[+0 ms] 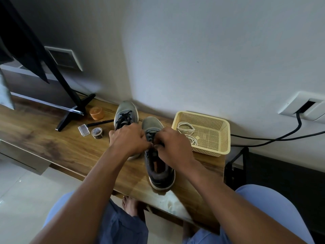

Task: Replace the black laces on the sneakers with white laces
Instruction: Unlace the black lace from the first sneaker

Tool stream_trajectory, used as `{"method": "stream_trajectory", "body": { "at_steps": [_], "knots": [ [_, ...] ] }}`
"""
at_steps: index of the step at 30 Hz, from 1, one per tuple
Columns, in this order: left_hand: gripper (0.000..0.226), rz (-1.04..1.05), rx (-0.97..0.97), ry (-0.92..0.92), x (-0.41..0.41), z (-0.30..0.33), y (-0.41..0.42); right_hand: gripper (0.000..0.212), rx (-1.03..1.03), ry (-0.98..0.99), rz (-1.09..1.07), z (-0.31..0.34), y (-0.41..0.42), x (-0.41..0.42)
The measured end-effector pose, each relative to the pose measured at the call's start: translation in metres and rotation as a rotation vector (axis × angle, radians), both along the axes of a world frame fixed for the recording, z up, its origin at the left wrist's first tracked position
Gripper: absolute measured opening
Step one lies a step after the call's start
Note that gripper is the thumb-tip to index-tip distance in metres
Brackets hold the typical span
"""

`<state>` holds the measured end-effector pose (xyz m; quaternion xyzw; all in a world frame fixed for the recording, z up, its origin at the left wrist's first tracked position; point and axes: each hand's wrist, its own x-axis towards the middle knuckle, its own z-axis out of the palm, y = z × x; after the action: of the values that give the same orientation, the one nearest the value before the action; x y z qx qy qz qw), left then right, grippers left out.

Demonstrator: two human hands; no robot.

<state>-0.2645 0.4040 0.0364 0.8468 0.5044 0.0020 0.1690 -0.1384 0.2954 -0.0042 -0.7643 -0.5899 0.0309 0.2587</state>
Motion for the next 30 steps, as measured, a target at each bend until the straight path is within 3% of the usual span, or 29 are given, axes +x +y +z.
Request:
{"method": "stream_trajectory", "body": {
  "at_steps": [3, 4, 7, 8, 10, 15, 18, 24, 28, 30],
  "knots": [
    [0.035, 0.013, -0.003, 0.008, 0.000, 0.001, 0.000, 0.009, 0.050, 0.129, -0.103, -0.003, 0.000, 0.002],
    [0.033, 0.024, 0.000, 0.021, -0.001, 0.002, 0.001, 0.010, 0.088, 0.253, -0.180, -0.005, 0.002, 0.005],
    [0.037, 0.043, -0.023, 0.036, -0.003, 0.005, 0.004, 0.016, 0.139, 0.910, -0.483, -0.001, 0.006, 0.018],
    [0.037, 0.043, -0.028, 0.032, -0.003, 0.005, 0.004, 0.016, 0.111, 1.007, -0.510, -0.001, 0.006, 0.021],
    [0.036, 0.046, -0.021, 0.029, -0.005, 0.005, 0.003, 0.011, 0.008, 0.789, -0.444, -0.002, 0.005, 0.025],
    [0.035, 0.043, -0.025, 0.024, -0.008, 0.006, 0.005, 0.036, -0.013, 0.158, -0.055, 0.008, 0.000, 0.006],
    [0.035, 0.039, -0.037, 0.006, -0.009, 0.005, 0.006, 0.028, -0.051, -0.119, 0.050, 0.003, 0.000, -0.008],
    [0.037, 0.052, -0.028, 0.005, -0.006, 0.002, 0.005, 0.010, 0.045, -0.191, 0.028, -0.009, 0.002, -0.013],
    [0.034, 0.083, 0.002, 0.029, -0.003, 0.004, 0.004, 0.008, 0.158, -0.010, -0.110, -0.006, 0.005, -0.010],
    [0.032, 0.086, 0.013, 0.043, -0.002, 0.005, 0.003, 0.012, 0.213, 0.206, -0.292, -0.002, 0.005, -0.003]
  ]
}}
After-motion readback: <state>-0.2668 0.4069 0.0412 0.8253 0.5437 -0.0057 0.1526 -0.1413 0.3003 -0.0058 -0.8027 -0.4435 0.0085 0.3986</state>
